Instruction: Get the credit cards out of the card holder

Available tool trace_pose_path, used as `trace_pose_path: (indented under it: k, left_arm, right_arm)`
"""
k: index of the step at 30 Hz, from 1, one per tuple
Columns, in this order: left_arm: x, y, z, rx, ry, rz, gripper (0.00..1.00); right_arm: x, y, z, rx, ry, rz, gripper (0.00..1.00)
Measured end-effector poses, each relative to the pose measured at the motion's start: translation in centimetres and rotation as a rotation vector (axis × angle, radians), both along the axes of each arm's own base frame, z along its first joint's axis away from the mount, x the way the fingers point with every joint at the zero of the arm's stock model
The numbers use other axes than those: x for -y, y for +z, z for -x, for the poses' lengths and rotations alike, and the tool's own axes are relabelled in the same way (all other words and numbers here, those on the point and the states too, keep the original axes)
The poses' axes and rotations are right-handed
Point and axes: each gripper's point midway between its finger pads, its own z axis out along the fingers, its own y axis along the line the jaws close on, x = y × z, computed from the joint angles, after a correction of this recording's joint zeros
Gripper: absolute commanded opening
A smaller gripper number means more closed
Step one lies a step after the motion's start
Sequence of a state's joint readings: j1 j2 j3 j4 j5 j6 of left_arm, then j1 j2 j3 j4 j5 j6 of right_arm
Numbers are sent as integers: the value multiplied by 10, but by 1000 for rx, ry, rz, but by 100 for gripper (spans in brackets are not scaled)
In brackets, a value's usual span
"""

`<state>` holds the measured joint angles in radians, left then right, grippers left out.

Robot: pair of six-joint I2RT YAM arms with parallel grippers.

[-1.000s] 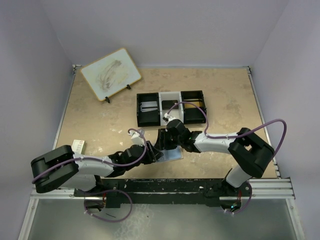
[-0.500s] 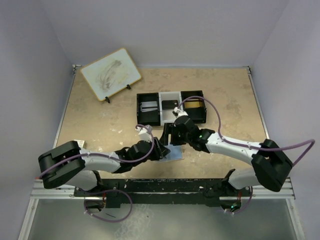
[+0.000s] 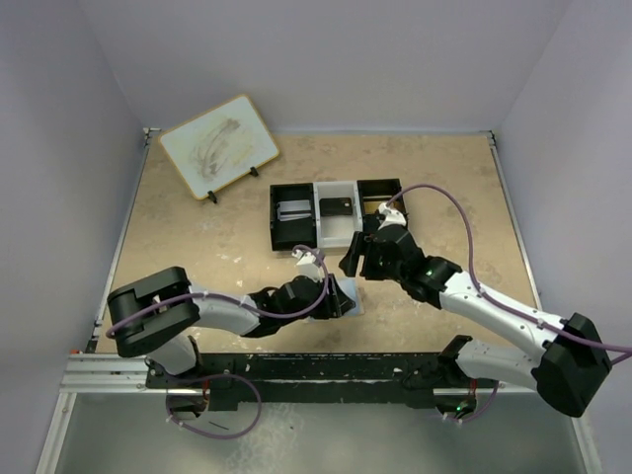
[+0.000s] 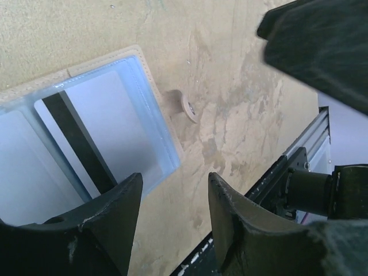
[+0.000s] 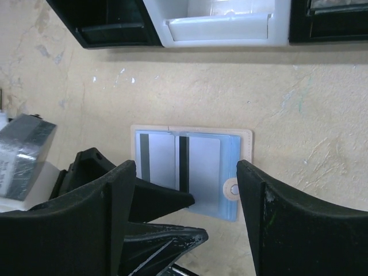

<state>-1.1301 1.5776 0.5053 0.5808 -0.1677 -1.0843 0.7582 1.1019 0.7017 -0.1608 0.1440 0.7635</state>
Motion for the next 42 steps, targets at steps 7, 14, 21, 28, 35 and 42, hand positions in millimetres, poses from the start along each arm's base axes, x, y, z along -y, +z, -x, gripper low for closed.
trace_pose_path:
  k: [7,14,21,28,35,42]
  left_arm:
    - [-10,39,-2,63,36,38,49]
    - [-41,43,-7,88,134,25,51]
    - [-60,12,-5,43,192,-26,51]
    - [-51,0,-8,17,206,-7,51]
    - [-46,-10,-9,-8,221,8,51]
    - [-38,-15,-12,-18,232,41,43]
  right_arm:
    - [-7,-20,10,-55,48,-10,56]
    - [-16,-36,14,-98,89,-14,42]
    - [-22,-58,25,-138,148,-35,28]
    - [-17,-87,38,-206,167,-8,27]
    - [-9,-100,44,-229,158,18,27]
    - [-11,-101,44,-222,157,7,26]
